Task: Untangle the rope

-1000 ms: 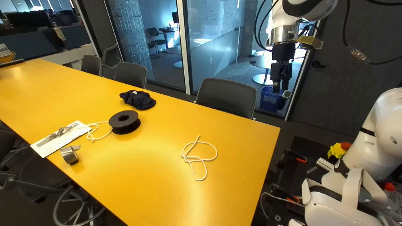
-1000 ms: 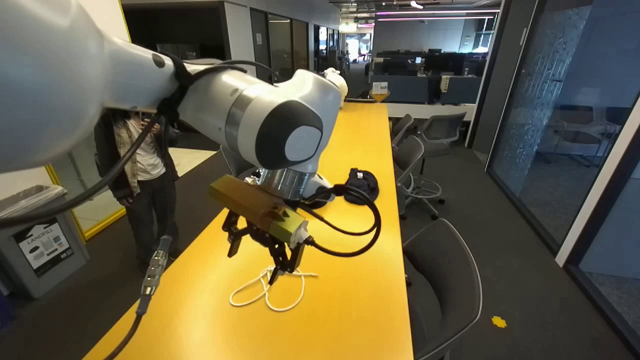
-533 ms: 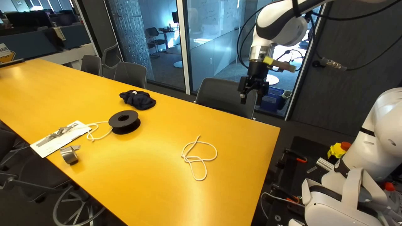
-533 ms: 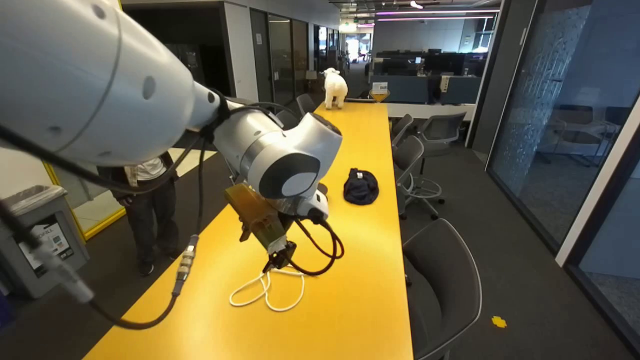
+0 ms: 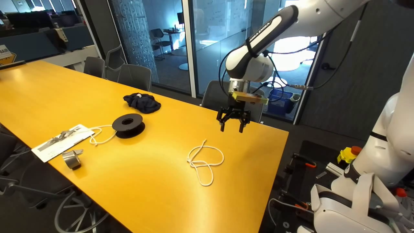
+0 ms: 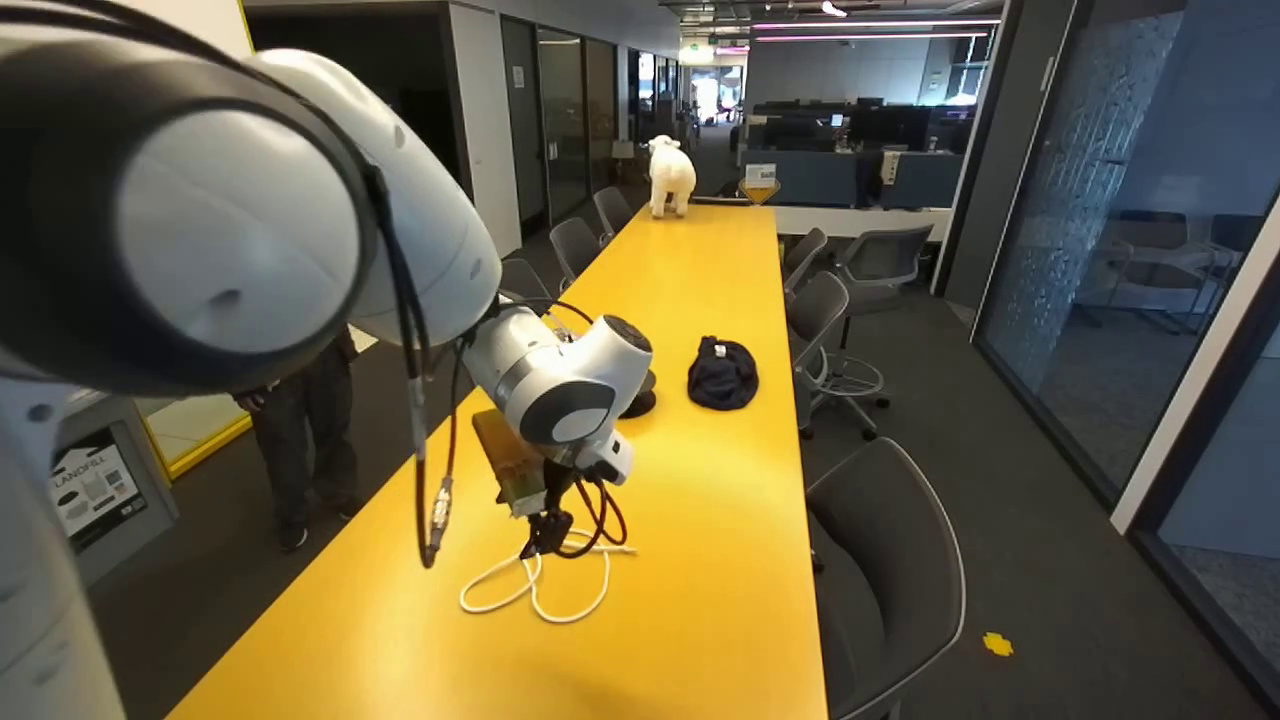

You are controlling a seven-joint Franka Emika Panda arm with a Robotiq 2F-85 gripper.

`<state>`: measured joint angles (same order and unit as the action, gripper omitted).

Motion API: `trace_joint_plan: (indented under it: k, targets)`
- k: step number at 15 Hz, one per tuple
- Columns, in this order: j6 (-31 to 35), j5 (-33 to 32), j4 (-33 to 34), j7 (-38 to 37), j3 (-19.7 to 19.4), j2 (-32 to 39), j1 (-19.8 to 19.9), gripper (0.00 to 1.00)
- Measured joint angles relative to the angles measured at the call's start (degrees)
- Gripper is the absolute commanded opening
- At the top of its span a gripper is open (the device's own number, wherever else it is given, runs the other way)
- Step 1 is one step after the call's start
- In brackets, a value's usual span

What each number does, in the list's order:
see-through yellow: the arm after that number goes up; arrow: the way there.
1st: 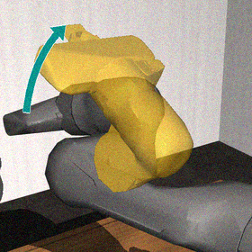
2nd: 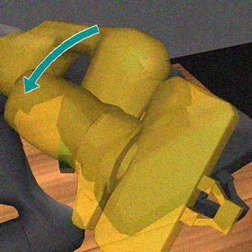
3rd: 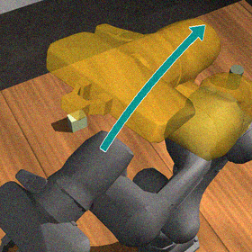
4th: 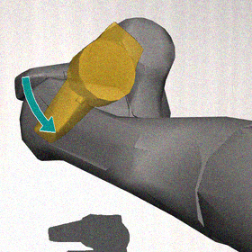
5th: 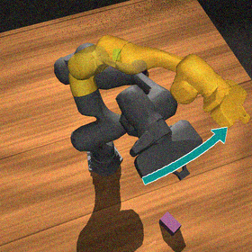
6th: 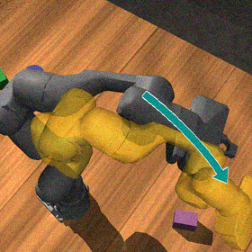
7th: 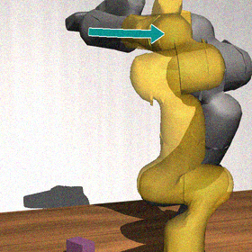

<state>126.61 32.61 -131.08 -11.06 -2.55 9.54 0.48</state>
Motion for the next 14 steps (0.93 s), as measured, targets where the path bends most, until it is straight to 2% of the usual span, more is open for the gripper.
trace_joint_plan:
  k: [7,10,14]
  targets:
    - [12.3,-0.7,11.0,-11.6,0.8,15.7,-1.4,1.0]
    - [14.7,-4.9,15.2,-19.0,0.5,20.7,-3.5,1.0]
    - [14.9,-12.7,20.9,-29.9,-1.8,27.0,-7.7,1.0]
